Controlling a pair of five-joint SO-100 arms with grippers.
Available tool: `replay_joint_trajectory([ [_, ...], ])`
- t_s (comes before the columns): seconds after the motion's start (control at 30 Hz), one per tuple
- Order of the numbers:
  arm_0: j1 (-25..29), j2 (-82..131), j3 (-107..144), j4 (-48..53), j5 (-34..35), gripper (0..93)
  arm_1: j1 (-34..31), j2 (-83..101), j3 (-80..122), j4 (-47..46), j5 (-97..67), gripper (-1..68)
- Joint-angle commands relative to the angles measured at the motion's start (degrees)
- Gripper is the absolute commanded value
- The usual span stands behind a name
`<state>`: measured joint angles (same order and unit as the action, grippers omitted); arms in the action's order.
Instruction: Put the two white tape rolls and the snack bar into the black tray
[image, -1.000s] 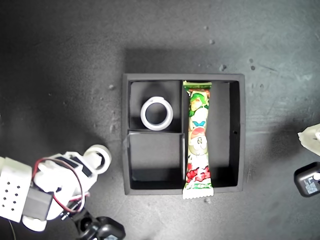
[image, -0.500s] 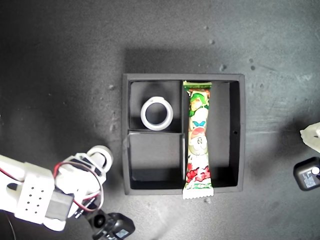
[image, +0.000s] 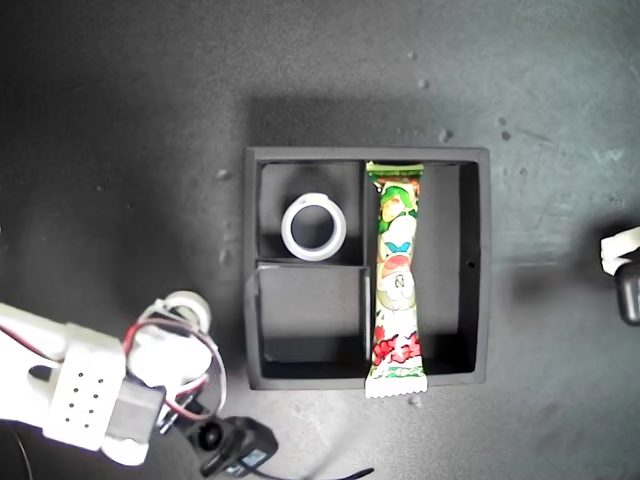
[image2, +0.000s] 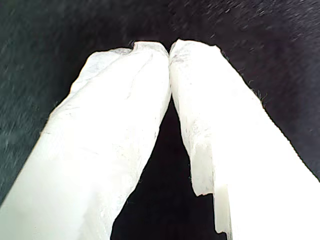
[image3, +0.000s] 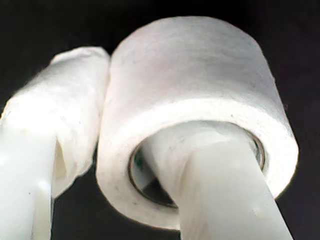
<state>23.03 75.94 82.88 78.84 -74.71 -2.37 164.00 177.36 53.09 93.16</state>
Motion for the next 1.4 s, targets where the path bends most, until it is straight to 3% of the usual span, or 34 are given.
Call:
replay_joint_trajectory([
  [0.0,-1.1,6.4,-11.9,13.1,3.5,0.1,3.6,5.8,1.6,9.8,2.5,-0.4],
  [0.2,-5.0,8.4,-31.2,24.7,13.4,0.1,4.7,4.9,1.6,10.5,8.4,-0.1],
  [0.43,-7.7,0.9,-51.1,25.7,20.5,0.1,14.9,5.6,1.6,14.2,-4.7,0.0],
  [0.77,-6.9,-33.1,-78.6,26.0,18.2,0.1,14.5,5.7,1.6,14.2,-4.4,0.0],
  [1.13,-6.7,-41.0,-80.0,26.1,14.6,0.2,14.5,5.7,1.6,14.2,-4.4,0.0],
  [1.37,-5.5,-40.3,-78.8,26.2,14.1,15.0,14.2,6.9,1.6,14.9,-4.8,0.0],
])
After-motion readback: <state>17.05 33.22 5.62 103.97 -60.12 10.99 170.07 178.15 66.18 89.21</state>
